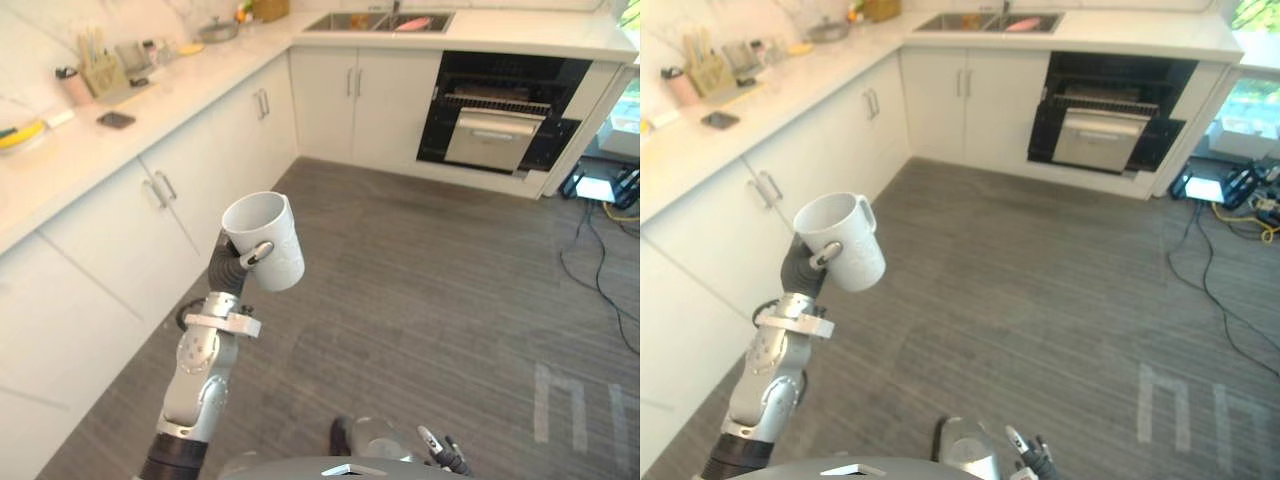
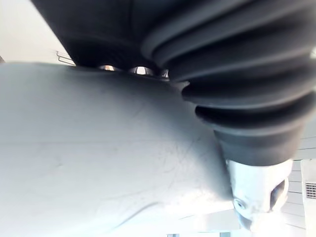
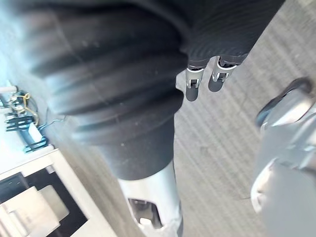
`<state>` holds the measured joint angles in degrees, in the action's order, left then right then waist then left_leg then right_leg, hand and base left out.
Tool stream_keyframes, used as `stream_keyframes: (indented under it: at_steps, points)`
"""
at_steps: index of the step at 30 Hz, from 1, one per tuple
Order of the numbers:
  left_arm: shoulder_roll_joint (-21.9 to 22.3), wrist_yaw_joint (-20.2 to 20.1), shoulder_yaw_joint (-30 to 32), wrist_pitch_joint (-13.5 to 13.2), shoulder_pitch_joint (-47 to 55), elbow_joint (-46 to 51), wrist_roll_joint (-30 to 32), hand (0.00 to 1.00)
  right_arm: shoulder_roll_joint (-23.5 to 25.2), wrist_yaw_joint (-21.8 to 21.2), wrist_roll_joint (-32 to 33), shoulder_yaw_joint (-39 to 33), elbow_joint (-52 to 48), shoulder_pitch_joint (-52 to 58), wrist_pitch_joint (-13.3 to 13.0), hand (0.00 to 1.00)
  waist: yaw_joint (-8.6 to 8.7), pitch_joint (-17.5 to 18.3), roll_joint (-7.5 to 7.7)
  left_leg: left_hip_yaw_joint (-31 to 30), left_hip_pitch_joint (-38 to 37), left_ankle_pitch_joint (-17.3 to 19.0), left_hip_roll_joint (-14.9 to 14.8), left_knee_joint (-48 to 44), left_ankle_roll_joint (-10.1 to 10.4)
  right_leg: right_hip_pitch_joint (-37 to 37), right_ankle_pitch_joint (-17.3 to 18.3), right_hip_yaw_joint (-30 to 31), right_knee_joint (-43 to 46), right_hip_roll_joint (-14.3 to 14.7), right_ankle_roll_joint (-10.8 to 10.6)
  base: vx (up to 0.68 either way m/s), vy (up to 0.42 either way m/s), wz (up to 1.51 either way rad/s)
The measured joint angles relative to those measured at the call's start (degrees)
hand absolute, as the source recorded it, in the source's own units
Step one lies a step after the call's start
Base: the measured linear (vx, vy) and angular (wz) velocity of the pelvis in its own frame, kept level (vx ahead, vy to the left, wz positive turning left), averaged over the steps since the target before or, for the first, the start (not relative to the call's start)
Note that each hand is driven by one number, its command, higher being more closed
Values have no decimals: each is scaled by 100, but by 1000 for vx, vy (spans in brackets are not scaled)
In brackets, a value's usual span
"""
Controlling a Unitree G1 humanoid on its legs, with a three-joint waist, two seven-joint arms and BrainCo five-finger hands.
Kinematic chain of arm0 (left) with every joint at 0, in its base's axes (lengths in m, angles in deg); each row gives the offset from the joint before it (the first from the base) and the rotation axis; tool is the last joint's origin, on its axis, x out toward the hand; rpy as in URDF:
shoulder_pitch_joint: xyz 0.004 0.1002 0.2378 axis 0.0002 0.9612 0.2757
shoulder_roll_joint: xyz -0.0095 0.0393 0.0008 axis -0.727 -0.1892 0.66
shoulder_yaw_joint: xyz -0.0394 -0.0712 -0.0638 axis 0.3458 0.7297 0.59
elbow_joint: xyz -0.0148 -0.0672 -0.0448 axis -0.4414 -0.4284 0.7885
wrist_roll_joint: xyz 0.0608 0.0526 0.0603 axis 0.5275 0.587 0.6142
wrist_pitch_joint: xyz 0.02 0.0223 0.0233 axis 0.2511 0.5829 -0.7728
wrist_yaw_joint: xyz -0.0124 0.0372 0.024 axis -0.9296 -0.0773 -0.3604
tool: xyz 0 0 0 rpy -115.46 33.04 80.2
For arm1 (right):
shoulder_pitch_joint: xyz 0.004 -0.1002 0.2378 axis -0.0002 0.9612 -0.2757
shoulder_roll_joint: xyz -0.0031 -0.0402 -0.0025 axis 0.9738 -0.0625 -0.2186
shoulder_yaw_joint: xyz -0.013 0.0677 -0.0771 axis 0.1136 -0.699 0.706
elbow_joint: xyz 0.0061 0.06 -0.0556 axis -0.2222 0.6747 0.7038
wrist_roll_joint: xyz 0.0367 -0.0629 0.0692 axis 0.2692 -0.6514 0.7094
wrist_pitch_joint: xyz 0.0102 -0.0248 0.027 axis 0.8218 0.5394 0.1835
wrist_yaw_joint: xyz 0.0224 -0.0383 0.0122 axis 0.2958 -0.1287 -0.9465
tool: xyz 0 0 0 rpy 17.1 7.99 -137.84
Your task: Walk over to the sink, pick up the cup, carry it to the dishwasher, place the cup inside the dishwasher, then close the dishwasher door
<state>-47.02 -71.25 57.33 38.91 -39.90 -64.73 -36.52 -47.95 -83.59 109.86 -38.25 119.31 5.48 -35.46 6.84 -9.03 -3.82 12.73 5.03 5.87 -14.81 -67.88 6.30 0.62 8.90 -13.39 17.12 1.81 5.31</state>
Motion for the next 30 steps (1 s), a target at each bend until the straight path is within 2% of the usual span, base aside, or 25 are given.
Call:
stream_keyframes:
  at_steps: [2,3,4,6,7,8,10,11,12,13,14,15,16,17,18,19,20,21,22,24,25,27,28,29,30]
  points:
    - [-1,32,80,1,86,19,-1,100,-153,7,121,146,-18,-257,-48,0,-160,2,30,259,317,387,-98,668,-370,-383,60,300,-270,57,-27,441,-85,-73]
    - [-4,49,105,1,96,29,-2,100,-178,7,217,159,-27,-375,-78,0,-232,9,39,352,386,493,-88,1189,-395,-421,79,430,-321,57,-47,481,-45,-116]
    - [-21,129,143,-31,165,91,-5,100,-234,4,512,176,25,-748,-149,0,-336,16,49,440,366,463,107,3606,-318,-516,127,711,-471,29,-107,370,-3,-92]
    - [-16,122,130,-46,184,84,-5,100,-258,3,565,197,49,-972,-173,0,-291,17,44,265,394,165,244,5187,-224,-609,148,817,-527,25,-104,407,51,-54]
    - [-9,96,101,-52,211,67,-4,100,-280,6,565,195,63,-1061,-280,0,-290,16,43,-130,677,14,221,5919,6,-698,233,941,-515,60,-154,451,105,-38]
    - [-11,95,102,-92,234,11,-4,100,-293,5,566,193,93,-1063,-328,0,-313,11,57,-213,832,9,184,5922,138,-781,333,1016,-501,53,-204,560,168,-44]
    - [-15,73,108,-171,233,-265,-9,100,-325,-2,566,170,307,-1058,-374,0,-309,11,47,-129,896,-46,123,5929,211,-1083,554,1141,-496,10,-361,429,202,-36]
    - [-17,4,108,-216,226,-474,-83,100,-371,-1,567,98,456,-1012,-380,0,-305,29,36,-130,840,-155,168,5914,179,-1312,821,1235,-419,-62,-495,486,319,-43]
    - [-36,-70,120,-239,227,-563,-196,100,-391,3,565,-45,611,-898,-380,0,-338,130,69,-314,744,-390,355,5850,14,-1412,1225,1290,-211,-224,-609,584,448,-55]
    - [-99,-151,186,-259,235,-620,-242,100,-346,13,564,-123,802,-847,-363,0,-368,220,295,-388,704,-668,675,5612,-40,-1457,1528,1324,11,-559,-755,623,432,-59]
    - [-136,-226,274,-259,237,-679,-259,100,-323,14,554,-244,999,-726,-322,0,-376,364,470,-335,557,-711,966,5551,-46,-1428,1658,1421,484,-842,-959,653,425,-53]
    - [-132,-257,392,-258,168,-783,-272,100,-261,22,534,-392,1200,-715,-217,0,-349,374,556,-309,393,-881,1192,5431,-329,-1057,1488,1415,1587,-1124,-1243,568,325,-31]
    - [-157,-259,430,-254,113,-831,-271,100,-180,24,517,-461,1214,-643,-179,0,-321,365,630,-295,317,-758,1311,5316,-438,-899,1274,1409,2090,-1273,-1401,544,359,7]
    - [-235,-301,376,-259,-15,-893,-273,100,-14,20,507,-586,1215,-422,-132,0,-240,350,751,-325,110,-461,1516,5193,-625,-591,573,1305,3040,-1492,-1366,533,331,34]
    - [-307,-374,275,-258,-110,-908,-268,100,105,22,514,-658,1221,-265,-126,0,-167,323,739,-402,-197,-255,1625,5280,-732,-292,-564,1166,3768,-1678,-1249,513,304,29]
    - [-305,-402,238,-263,-153,-906,-255,100,136,19,513,-641,1222,-230,-117,0,-154,263,647,-392,-370,-179,1632,5341,-767,-119,-817,1161,4076,-1720,-1146,454,278,0]
    - [-348,-403,199,-267,-249,-923,-214,100,166,16,506,-556,1214,-209,-110,0,-132,236,605,-360,-668,-39,1609,5474,-854,281,-175,1070,4477,-1706,-869,399,243,-24]
    - [-406,-361,184,-312,-333,-925,-208,100,187,9,502,-391,1188,-171,-117,0,-64,245,565,-328,-899,66,1594,5659,-886,757,261,1031,4411,-1502,-783,378,216,-21]
    - [-452,-328,145,-358,-396,-928,-211,100,231,7,503,-336,1161,-175,-151,0,-10,246,568,-332,-983,121,1590,5733,-906,991,402,1035,4221,-1343,-782,365,137,-1]
    - [-520,-258,-93,-411,-650,-917,-211,100,474,-8,508,-302,886,-42,-266,0,99,235,585,-362,-1297,337,1586,5908,-901,1642,517,721,2917,-933,-833,380,59,21]
    - [-512,-257,-157,-411,-677,-902,-208,100,516,-19,507,-303,829,24,-276,0,107,223,586,-343,-1431,403,1584,5937,-891,1686,461,489,2526,-900,-847,433,34,2]
    - [-498,-262,-291,-410,-678,-754,-140,100,569,-105,511,-196,709,192,-306,0,73,206,600,-146,-1858,671,1586,5959,-794,1668,35,-284,1434,-829,-753,448,35,-28]
    - [-487,-274,-311,-412,-671,-577,-95,100,563,-184,520,-89,706,202,-334,0,42,233,627,-4,-2131,914,1632,5950,-733,1614,-366,-772,817,-830,-680,599,29,-45]
    - [-482,-315,-329,-447,-653,-342,-94,100,556,-220,522,21,679,198,-372,0,-11,288,701,81,-2353,1168,1745,5930,-671,1551,-720,-1045,347,-849,-539,777,13,-45]
    - [-469,-359,-331,-490,-624,-247,-94,100,543,-218,523,48,673,203,-372,0,-24,323,713,110,-2465,1323,1765,5905,-629,1528,-1156,-1066,344,-847,0,777,-4,-52]
